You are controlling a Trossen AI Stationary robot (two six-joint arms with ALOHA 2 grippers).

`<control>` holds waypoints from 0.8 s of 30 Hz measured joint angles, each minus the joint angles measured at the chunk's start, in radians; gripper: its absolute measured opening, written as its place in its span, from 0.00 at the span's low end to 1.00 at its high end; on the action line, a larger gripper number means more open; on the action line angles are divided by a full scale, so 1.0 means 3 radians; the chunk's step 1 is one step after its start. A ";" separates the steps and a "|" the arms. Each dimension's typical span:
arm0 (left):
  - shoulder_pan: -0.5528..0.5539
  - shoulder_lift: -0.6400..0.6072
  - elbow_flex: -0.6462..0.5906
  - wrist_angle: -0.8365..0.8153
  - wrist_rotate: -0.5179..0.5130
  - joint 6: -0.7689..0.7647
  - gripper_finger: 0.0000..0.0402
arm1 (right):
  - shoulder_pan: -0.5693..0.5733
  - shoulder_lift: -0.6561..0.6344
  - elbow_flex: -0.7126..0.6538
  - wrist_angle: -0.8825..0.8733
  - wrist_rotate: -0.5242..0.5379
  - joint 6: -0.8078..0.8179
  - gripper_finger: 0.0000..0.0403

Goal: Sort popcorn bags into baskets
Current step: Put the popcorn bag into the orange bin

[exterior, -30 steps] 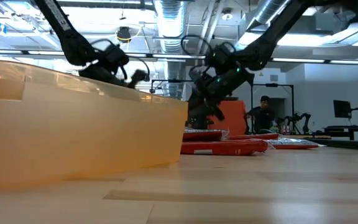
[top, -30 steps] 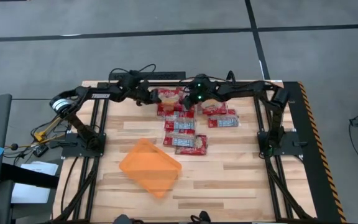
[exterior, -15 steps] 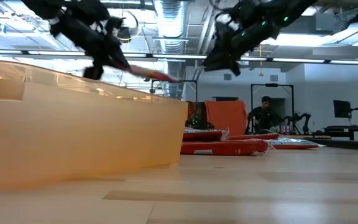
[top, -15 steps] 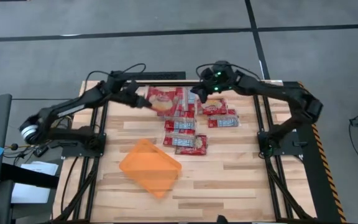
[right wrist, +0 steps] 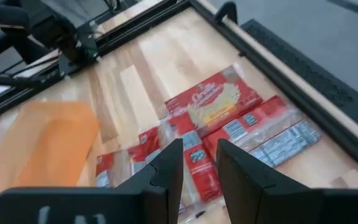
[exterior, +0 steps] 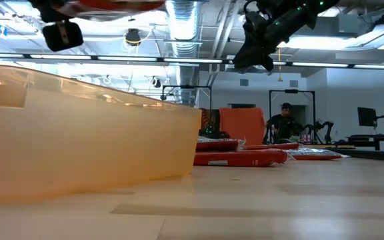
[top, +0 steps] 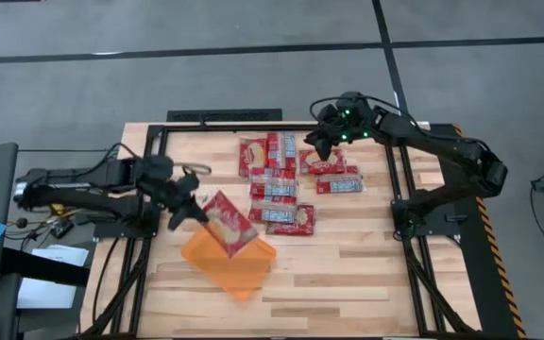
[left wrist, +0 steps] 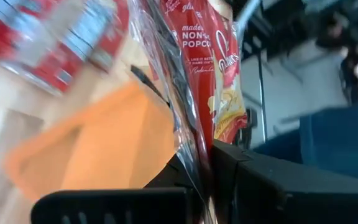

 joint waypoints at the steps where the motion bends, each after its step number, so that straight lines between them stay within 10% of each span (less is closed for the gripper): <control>1: -0.0111 0.0053 0.0000 0.0001 -0.0027 -0.0018 0.01 | 0.0022 0.0000 0.0000 -0.0020 0.0000 0.0000 0.30; 7: -0.0535 0.0576 0.0167 -0.0239 -0.0011 0.0203 0.03 | 0.0141 0.0029 -0.0003 -0.0114 -0.0001 0.0000 0.30; 24: -0.0584 0.2599 0.2078 -0.1801 -0.0444 0.2844 0.03 | 0.0192 0.0028 -0.0003 -0.0248 0.0006 -0.0014 0.29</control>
